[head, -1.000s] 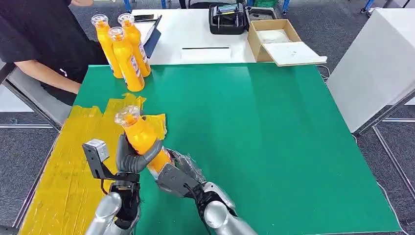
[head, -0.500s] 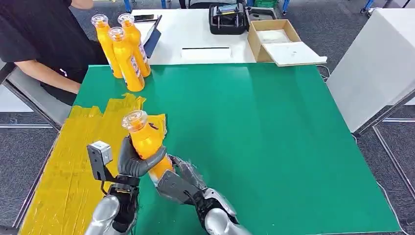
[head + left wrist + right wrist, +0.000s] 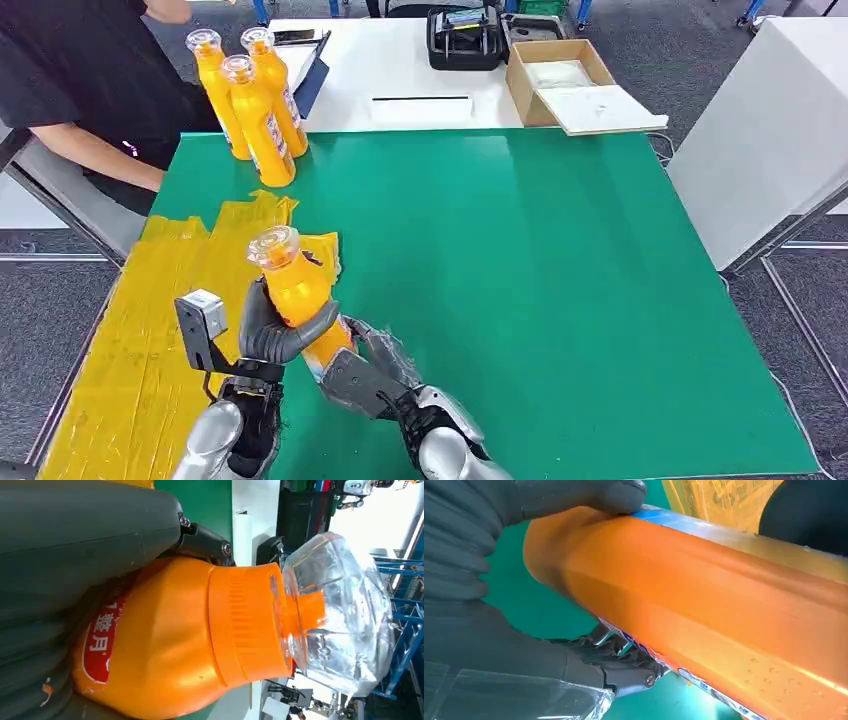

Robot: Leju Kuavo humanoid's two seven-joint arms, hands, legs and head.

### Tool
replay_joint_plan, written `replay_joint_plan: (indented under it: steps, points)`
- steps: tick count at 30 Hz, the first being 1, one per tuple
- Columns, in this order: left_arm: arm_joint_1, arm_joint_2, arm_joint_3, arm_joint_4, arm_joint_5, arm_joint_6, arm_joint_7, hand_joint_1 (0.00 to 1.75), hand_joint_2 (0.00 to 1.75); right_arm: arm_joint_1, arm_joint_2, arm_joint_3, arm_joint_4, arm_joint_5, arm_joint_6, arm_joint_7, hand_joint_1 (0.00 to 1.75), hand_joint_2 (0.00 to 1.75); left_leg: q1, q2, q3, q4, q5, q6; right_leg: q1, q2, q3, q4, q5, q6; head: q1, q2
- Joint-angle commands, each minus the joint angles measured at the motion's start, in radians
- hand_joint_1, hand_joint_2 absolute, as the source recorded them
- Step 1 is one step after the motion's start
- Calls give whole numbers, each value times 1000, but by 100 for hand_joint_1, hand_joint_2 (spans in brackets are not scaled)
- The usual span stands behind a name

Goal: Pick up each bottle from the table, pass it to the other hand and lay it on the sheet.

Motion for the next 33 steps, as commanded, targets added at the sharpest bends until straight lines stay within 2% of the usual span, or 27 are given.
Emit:
replay_joint_plan:
  steps: [1, 8, 9, 10, 15, 16, 17, 18, 20, 24, 29, 33]
  points:
    - [-45, 8, -19, 4, 2, -9, 8, 175, 175, 21, -34, 72, 10, 11, 28, 0, 175, 175, 1, -2, 3, 0, -1, -3, 1, -5, 4, 0, -2, -1, 0, 0]
    - [-8, 2, 3, -40, 11, -13, 25, 175, 175, 25, -39, 37, -30, 23, 28, 20, 175, 175, 1, -1, 2, 0, -1, -3, 1, -4, 3, 0, -1, -1, 0, 0]
    - [-7, 0, 12, -39, 28, -21, 29, 175, 175, 28, -43, 24, -51, 28, 15, 23, 37, 175, 1, -2, 2, 0, 0, -2, 1, -4, 2, 0, -1, 0, 0, 0]
    - [-8, 1, 28, -25, 86, -58, 44, 175, 175, 33, -48, -10, -75, -1, 27, 36, 0, 0, 1, -2, 3, 0, -1, -3, 1, -5, 4, 0, -1, -1, 0, 0]
    - [-40, 17, 135, 92, 216, -158, 43, 175, 175, 44, -122, -93, -192, 25, 2, 57, 0, 0, 0, -2, 3, -1, 0, -3, 0, -4, 4, -1, -1, 0, 0, 0]
    - [-72, 18, 159, 142, 214, -179, 40, 175, 175, 77, -171, -142, -276, 56, -88, 66, 0, 0, 0, -2, 2, -1, 0, -2, 0, -4, 3, -1, 0, 0, 0, 0]
    - [-101, 15, 181, 188, 207, -206, 34, 175, 175, 101, -217, -179, -347, 47, -46, 68, 0, 0, 0, -3, 3, -1, 0, -3, 0, -6, 5, -1, 0, 0, 0, 0]
    - [-112, 10, 190, 204, 200, -217, 31, 175, 175, 117, -224, -208, -371, 44, -25, 63, 0, 0, 0, -6, 3, -2, 1, -2, 0, -8, 5, -2, -1, 0, 0, 0]
    - [-124, 2, 196, 220, 190, -228, 31, 175, 175, 133, -216, -232, -371, 63, -4, 57, 0, 0, -1, -9, 3, -1, 2, -3, 0, -12, 5, -1, -1, 0, 0, 0]
    - [-141, 1, 184, 232, 181, -229, 29, 175, 175, 135, -200, -228, -347, 80, -20, 48, 0, 0, 0, -5, 1, 0, 0, -2, 0, -5, 2, -1, 0, 0, 0, 0]
    - [-158, 4, 178, 245, 178, -227, 28, 175, 175, 143, -199, -243, -368, 81, -23, 49, 0, 0, -1, -4, 3, 1, -1, -4, 0, -8, 5, 1, -2, -1, 0, 0]
    - [-192, 5, 170, 277, 141, -200, 9, 175, 175, 133, -193, -251, -351, 83, -26, 50, 0, 0, 0, -2, 1, 0, 0, -2, 0, -4, 2, 0, 0, 0, 0, 0]
